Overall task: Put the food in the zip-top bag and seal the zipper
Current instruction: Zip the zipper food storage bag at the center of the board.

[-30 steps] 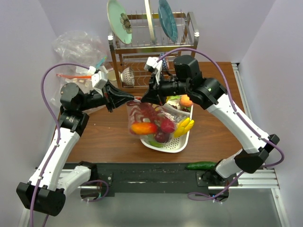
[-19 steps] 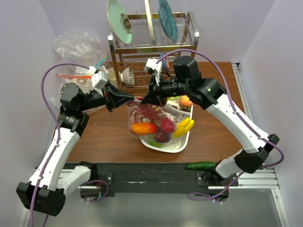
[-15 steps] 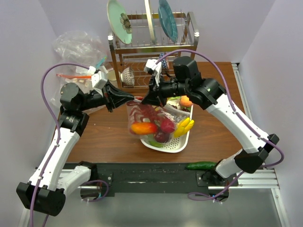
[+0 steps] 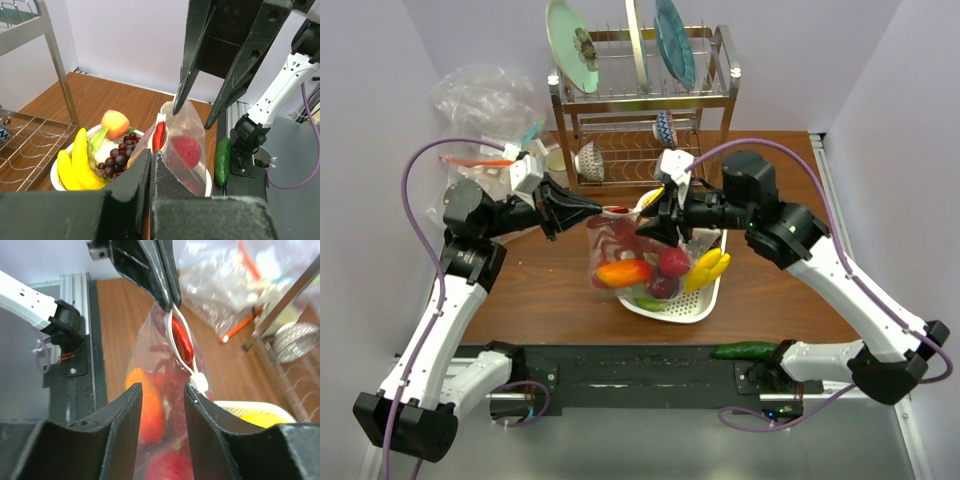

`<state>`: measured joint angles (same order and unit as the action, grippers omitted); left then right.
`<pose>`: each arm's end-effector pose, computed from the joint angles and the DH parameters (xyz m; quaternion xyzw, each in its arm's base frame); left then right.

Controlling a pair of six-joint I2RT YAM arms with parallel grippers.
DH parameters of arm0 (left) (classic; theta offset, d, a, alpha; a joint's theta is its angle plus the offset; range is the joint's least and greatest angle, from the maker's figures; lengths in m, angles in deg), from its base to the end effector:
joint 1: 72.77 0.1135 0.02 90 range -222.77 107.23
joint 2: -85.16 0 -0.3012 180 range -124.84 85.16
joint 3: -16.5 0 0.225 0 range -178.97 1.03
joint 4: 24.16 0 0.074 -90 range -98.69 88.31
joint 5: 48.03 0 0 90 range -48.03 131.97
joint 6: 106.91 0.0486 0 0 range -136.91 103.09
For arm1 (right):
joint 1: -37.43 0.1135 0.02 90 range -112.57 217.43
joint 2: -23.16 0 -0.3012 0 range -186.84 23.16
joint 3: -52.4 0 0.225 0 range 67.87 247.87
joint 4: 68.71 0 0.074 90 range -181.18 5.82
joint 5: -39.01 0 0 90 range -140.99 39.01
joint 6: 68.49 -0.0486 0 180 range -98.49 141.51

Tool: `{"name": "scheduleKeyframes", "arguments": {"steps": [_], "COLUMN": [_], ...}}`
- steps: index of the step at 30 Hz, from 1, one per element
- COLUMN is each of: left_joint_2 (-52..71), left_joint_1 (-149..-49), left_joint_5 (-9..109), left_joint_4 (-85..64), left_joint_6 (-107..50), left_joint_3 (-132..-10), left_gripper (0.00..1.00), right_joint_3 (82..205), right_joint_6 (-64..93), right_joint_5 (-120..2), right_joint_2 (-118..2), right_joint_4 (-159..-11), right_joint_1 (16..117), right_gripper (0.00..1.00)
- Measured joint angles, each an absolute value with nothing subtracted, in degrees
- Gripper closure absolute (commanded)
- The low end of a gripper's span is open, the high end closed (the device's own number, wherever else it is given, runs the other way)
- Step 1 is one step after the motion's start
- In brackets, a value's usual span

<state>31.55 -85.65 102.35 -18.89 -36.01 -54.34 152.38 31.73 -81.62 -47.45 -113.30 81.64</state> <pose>0.1389 -0.0751 0.4429 0.3606 0.5646 -0.4893 0.5583 0.1460 0.1766 0.4776 -0.4931 0.6081 0.3719 0.4988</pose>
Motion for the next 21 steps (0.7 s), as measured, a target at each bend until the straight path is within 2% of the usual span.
{"name": "scheduleKeyframes", "arguments": {"steps": [5,14,18,21], "left_joint_2": [32.03,32.32,32.49,32.52], "left_joint_1": [-85.65,-86.16,-86.42,-86.48], "left_joint_5": [103.39,104.44,104.55,104.42], "left_joint_4": [-19.94,-21.12,-21.14,-21.1], "left_joint_6": [-36.01,-35.94,-35.81,-35.66], "left_joint_3": [-54.34,-53.45,-53.43,-53.45], "left_gripper": [1.0,1.0,1.0,1.0], "right_joint_3": [151.83,154.52,155.33,155.68], "right_joint_6": [34.68,36.87,37.28,37.54], "right_joint_5": [-83.61,-86.06,-86.87,-87.3], "right_joint_2": [-47.08,-53.2,-54.24,-54.24], "right_joint_4": [-108.8,-107.57,-107.57,-107.9], "right_joint_1": [81.64,81.64,81.64,81.66], "right_gripper": [0.62,0.66,0.79,0.76]}}
